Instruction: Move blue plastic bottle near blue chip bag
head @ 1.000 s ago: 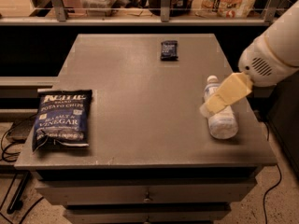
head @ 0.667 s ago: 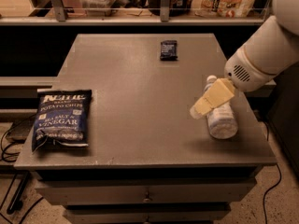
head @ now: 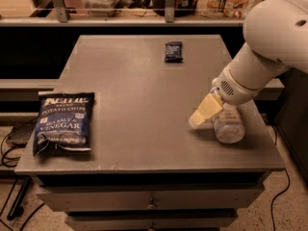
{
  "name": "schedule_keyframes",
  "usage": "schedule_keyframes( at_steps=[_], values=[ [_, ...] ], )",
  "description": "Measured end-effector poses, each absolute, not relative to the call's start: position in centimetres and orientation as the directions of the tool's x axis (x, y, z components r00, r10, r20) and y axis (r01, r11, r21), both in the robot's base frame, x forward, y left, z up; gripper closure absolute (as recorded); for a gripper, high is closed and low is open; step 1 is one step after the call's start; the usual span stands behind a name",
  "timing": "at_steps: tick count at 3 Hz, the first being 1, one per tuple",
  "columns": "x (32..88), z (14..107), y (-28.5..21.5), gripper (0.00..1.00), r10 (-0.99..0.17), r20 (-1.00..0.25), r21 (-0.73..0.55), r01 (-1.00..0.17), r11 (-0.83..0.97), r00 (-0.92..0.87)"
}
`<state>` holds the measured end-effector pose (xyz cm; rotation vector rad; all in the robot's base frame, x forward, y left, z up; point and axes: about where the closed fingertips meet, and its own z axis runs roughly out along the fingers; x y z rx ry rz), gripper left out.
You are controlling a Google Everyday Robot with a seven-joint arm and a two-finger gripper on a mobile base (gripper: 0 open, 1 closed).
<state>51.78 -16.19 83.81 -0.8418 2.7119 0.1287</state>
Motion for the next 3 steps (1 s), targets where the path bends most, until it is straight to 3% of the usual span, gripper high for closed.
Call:
schedule_keyframes(
  at_steps=[2,3],
  values=[
    [52.1,84.7,-14.3,0.62,-0.566,-0.308,-0.025,-0.589,0.808,-0.765],
    [51.3,87.6,-10.4,0.87,-0.634,-0.347,0.031,-0.685,0.728,-0.691]
  ],
)
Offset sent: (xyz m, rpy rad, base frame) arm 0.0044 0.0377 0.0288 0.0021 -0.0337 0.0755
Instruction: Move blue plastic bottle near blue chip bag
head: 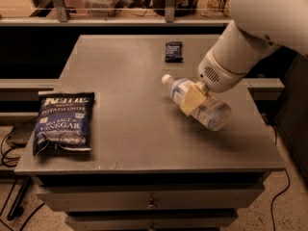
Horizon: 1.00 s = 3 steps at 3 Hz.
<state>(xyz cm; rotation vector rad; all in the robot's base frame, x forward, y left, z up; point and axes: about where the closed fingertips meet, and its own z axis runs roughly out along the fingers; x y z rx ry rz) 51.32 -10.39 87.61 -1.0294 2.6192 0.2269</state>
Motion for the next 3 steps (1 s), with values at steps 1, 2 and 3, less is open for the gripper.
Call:
schedule_keyframes(
  at_steps=[1,2,3],
  values=[
    [48.4,92.2,-5.1,1.0,-0.718,-0.453,0.152,-0.839,0.523,-0.529],
    [48.2,92.2,-4.6,1.0,-0.714,-0.463,0.162,-0.842,0.514,-0.525],
    [47.0,91.5,-1.6,1.0,-0.735,-0.465,0.184,-0.866,0.464,-0.493]
  ],
)
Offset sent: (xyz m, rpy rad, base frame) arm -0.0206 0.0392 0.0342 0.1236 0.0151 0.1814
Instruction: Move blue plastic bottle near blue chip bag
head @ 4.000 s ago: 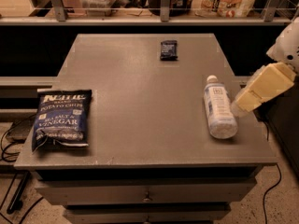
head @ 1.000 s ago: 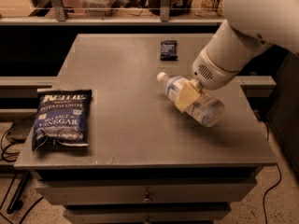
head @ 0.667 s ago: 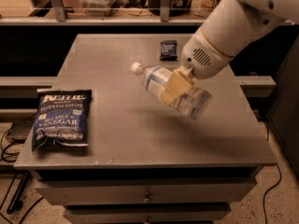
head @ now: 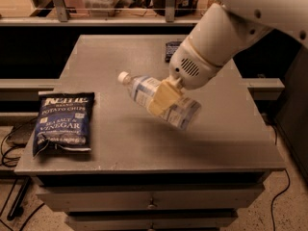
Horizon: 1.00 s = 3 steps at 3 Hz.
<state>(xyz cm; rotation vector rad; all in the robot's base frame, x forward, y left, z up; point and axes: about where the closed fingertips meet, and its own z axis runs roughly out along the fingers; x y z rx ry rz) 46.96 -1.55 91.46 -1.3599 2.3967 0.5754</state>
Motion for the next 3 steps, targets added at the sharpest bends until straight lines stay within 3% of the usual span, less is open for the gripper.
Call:
schedule_keyframes(
  at_steps=[1,3],
  values=[
    [45.7,90.4,3.0,1.0,-0.742,-0.488,0.234,-0.888,0.395,-0.459],
    [45.6,87.3,9.5,0.59,-0.727,-0.506,0.325,-0.884,0.337,-0.463]
  ],
)
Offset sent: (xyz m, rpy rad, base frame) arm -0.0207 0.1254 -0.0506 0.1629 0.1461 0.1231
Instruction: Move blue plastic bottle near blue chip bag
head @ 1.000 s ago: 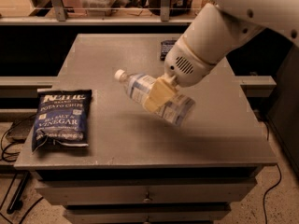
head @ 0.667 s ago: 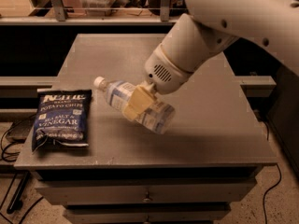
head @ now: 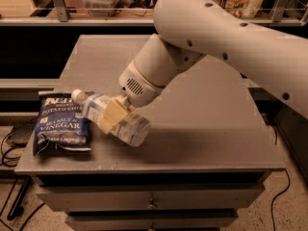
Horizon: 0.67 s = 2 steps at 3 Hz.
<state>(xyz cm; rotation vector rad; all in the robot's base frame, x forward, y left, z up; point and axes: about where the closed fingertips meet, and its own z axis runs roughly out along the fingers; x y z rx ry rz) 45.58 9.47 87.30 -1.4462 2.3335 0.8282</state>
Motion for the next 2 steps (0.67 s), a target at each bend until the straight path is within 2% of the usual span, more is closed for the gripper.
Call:
schedule_keyframes(
  at_steps=[2],
  values=[
    [46.9,86.4,13.2,0.12,-0.71,-0.531,0.347,-0.883,0.315,-0.463]
  ],
)
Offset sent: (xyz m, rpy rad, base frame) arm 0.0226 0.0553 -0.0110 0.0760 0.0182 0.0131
